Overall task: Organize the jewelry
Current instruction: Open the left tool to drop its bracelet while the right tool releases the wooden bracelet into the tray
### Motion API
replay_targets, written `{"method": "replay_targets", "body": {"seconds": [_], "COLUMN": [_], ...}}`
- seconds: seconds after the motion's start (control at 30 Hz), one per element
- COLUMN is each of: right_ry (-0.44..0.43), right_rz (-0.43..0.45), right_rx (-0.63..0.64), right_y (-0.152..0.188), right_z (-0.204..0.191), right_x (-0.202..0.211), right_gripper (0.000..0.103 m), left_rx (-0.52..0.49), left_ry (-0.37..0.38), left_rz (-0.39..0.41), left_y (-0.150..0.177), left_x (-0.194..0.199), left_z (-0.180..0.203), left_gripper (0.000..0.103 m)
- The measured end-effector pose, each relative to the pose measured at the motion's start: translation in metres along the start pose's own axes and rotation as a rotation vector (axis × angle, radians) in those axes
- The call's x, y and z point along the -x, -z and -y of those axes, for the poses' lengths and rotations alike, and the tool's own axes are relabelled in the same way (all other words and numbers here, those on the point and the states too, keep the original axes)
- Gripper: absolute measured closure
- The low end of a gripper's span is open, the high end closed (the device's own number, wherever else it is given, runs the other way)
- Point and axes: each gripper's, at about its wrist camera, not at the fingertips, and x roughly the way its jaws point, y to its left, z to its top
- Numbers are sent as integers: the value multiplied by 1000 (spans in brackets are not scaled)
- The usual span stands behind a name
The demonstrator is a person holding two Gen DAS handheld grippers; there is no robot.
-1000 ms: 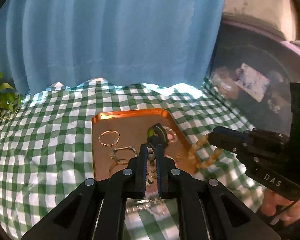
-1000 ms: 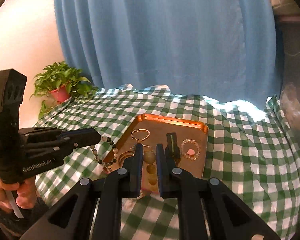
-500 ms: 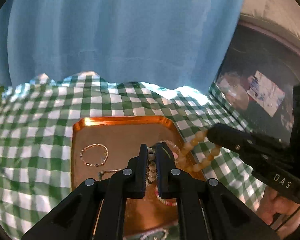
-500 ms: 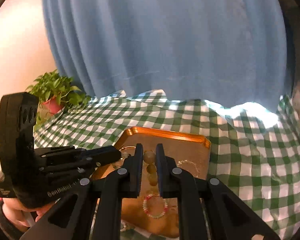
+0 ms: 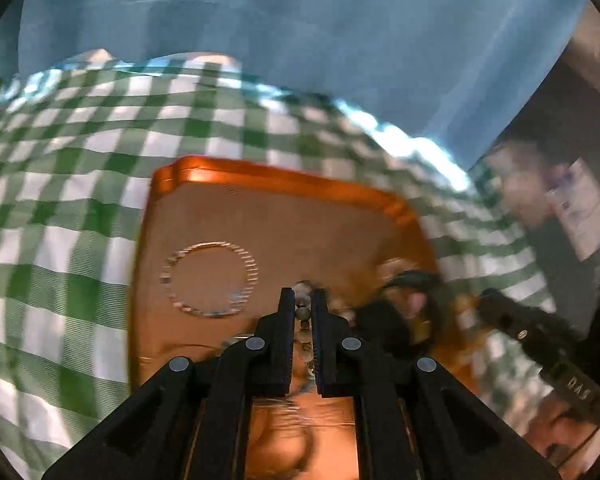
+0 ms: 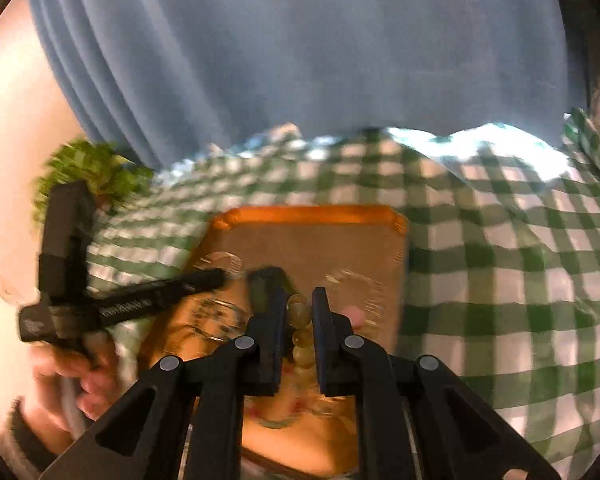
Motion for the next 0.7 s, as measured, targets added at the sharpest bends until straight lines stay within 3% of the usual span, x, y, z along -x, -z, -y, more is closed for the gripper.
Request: {"method": "replay_targets", "body": {"seconds": [0.17, 0.33, 0.4, 0.47, 0.5, 0.53, 0.57, 0.7], "right_ry": [50, 127, 138, 163, 158, 147, 125, 98], "right_rz": [-85, -76, -72, -65, -69, -70, -64, -37], "right_rx": [-40, 43, 56, 76, 69, 55, 32, 31], "right_y": [16, 24, 25, 27, 27, 27, 28, 39], "right_z": [15, 1, -3, -7, -7, -7, -5, -13], "right_x": [-20, -23, -25, -27, -28, -28, -26, -7], "right_gripper": [92, 92, 91, 86, 69, 49, 44, 39], "left_rx": [-162, -240, -241, -260, -280, -301, -328, -330], "left_ry": [-190, -351, -358, -377, -387, -392, -391, -343], "left_rz": [15, 38, 41, 56, 87, 111, 133, 173], "left_y": [8, 14, 13, 16, 20, 23, 28, 45], "left_x": [-4, -9, -7, -3, 2, 7, 15, 48], "left_z": [22, 30, 31, 38, 43, 49, 55, 66], "left_gripper": [95, 92, 81, 33, 25, 22, 22, 21]}}
